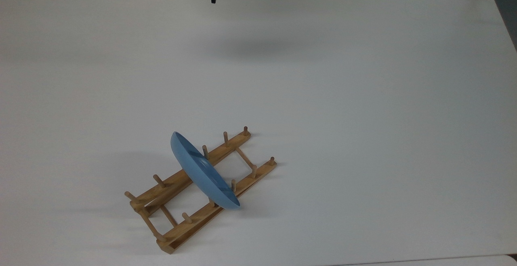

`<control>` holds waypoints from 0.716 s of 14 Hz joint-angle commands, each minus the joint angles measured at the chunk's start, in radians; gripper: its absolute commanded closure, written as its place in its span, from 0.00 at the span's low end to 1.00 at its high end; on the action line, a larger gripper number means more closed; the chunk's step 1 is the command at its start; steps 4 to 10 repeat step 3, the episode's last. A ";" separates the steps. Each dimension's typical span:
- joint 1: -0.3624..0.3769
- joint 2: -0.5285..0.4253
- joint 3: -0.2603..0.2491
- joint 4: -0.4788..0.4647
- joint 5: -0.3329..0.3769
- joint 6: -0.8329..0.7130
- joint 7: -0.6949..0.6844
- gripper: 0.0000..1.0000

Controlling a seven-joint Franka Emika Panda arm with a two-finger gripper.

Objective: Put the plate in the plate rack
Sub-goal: 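Open the gripper, release the plate, and raise the arm away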

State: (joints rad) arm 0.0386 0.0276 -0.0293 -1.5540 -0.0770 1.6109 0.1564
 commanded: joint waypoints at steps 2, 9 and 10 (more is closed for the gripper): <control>0.006 -0.023 -0.003 -0.021 0.039 -0.055 -0.020 0.00; 0.006 -0.023 -0.003 -0.021 0.039 -0.055 -0.021 0.00; 0.006 -0.023 -0.003 -0.021 0.039 -0.055 -0.021 0.00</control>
